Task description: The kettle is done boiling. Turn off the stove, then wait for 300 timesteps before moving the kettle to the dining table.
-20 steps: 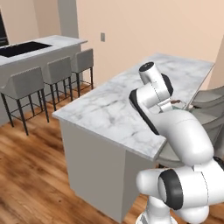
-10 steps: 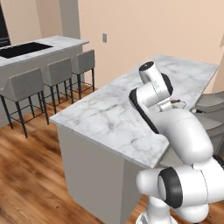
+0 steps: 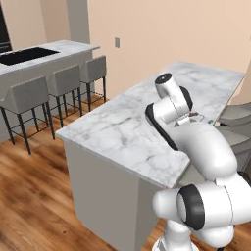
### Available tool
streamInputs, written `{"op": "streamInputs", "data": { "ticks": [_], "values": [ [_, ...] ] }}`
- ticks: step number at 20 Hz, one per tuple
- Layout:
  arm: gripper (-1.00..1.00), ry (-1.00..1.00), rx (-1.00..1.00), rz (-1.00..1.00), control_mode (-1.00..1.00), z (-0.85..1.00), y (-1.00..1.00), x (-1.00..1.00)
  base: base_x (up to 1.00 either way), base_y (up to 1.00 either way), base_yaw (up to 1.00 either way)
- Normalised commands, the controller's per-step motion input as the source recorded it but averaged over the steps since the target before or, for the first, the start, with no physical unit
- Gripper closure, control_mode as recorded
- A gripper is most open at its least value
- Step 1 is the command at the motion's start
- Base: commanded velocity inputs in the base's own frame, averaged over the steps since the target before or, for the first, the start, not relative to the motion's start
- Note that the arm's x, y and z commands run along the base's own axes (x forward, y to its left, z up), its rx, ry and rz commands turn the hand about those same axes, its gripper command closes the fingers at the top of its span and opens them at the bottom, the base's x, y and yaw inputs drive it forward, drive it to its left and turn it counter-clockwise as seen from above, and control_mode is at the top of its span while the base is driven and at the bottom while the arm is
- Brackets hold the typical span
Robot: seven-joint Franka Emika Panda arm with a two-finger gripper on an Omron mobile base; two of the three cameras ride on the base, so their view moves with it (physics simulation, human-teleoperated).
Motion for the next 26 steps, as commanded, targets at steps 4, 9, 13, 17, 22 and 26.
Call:
{"op": "streamInputs", "data": {
  "ticks": [4, 9, 13, 17, 22, 26],
  "values": [
    [1.0, -0.08, 0.0, 0.05, -1.0, -0.22, 0.0, 0.13, 0.0, 0.0, 0.0],
    [1.0, -0.04, -0.01, 0.04, -1.0, -0.23, 0.0, 0.14, 0.0, 0.0, 0.0],
    [1.0, 0.0, 0.0, 0.04, -1.0, -0.33, 0.0, 0.23, 0.0, 0.0, 0.0],
    [1.0, 0.01, 0.0, 0.06, -1.0, -0.14, 0.0, 0.1, 0.0, 0.0, 0.0],
    [1.0, 0.0, 0.0, 0.06, -1.0, -0.1, 0.0, 0.25, 0.0, 0.0, 0.0],
    [1.0, 0.0, 0.0, 0.06, -1.0, -0.18, 0.0, 0.27, 0.0, 0.0, 0.0]
  ]
}}
